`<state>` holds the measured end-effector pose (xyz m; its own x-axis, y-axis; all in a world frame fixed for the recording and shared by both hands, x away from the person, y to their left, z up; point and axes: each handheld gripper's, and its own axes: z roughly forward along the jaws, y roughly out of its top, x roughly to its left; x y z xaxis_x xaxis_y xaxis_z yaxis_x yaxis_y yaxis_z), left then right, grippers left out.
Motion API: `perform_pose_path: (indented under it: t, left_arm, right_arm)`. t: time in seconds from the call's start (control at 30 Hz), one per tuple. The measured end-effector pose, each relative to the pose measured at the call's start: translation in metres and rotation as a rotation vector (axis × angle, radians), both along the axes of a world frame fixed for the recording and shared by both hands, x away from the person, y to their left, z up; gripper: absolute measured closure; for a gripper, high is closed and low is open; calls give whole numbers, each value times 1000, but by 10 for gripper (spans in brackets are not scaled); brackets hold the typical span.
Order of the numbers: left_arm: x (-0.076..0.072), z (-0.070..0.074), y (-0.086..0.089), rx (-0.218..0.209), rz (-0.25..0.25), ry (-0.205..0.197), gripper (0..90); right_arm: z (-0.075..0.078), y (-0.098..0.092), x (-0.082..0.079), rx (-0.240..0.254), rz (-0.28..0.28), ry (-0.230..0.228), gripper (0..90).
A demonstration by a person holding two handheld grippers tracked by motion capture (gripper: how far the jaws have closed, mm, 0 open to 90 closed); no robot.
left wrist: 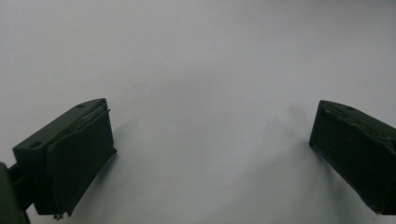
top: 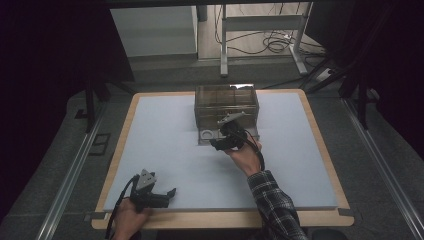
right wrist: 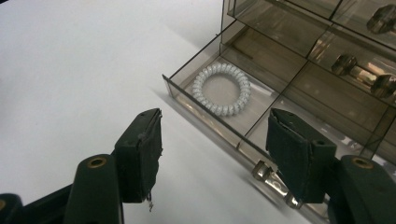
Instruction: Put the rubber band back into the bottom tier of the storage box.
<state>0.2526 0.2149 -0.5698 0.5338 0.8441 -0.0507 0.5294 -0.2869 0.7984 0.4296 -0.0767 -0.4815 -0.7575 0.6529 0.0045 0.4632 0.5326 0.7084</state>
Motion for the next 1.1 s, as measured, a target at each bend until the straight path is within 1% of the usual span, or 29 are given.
perform_pose_path:
  t: [0.4,0.57,0.9,1.1]
  left_arm:
    - [0,0,0,0,0,0,0]
    - [0,0,0,-2,1,0,0]
    - [0,0,0,-2,0,0,0]
    - [0,0,0,-2,1,0,0]
  right_arm:
    - [-2,-10,-9,2,2,10,343]
    - [-3,-15,-11,-8,3,11,343]
    - [-4,-27,-17,-3,-6,14,333]
    - [-5,-34,-22,-9,-4,15,318]
